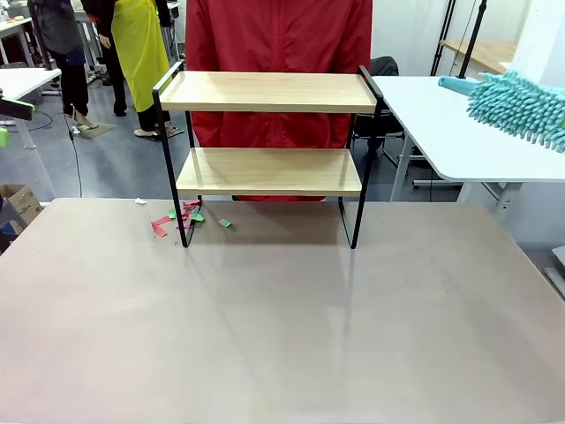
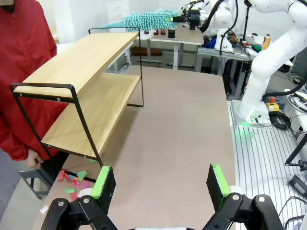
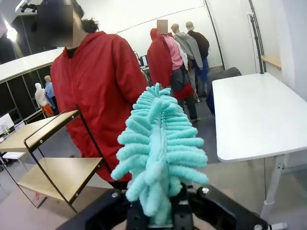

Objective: Clean the shelf.
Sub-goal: Hand the Duster back to the human.

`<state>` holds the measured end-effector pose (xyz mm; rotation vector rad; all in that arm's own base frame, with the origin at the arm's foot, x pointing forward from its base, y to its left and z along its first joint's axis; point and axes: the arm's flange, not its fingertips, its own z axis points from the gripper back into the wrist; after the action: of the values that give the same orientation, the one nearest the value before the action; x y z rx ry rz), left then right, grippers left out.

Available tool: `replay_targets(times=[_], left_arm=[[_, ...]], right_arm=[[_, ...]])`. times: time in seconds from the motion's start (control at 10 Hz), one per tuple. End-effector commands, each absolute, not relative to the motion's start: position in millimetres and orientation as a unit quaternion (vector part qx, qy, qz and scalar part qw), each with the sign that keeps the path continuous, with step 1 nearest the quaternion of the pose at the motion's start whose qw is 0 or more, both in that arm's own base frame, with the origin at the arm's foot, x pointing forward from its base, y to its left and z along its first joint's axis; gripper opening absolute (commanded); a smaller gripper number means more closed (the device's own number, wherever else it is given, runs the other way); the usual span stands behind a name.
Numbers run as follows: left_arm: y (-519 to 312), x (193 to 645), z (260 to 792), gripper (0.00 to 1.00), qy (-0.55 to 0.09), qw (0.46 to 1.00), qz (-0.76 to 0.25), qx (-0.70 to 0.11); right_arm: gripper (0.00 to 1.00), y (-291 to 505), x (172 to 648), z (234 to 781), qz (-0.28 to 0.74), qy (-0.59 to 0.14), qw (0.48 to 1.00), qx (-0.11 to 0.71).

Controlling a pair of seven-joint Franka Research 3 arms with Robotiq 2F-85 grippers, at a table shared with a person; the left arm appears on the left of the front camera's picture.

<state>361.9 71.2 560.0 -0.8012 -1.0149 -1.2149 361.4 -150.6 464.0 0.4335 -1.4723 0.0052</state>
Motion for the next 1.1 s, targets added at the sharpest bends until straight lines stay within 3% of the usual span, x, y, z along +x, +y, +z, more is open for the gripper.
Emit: replay_targets(times=[0.0,1.0], left_arm=[[69.4,362.0,561.4,1.00,-0.456,0.621,-0.531,-0.352],[69.4,362.0,561.4,1.00,-0.456,0.621,-0.531,-0.352]], right_arm=[[0.15,-151.0,361.2,465.4,0.005,-0.668,0.717,0.197],[0.15,-151.0,361.2,465.4,0.005,-0.668,0.717,0.197]])
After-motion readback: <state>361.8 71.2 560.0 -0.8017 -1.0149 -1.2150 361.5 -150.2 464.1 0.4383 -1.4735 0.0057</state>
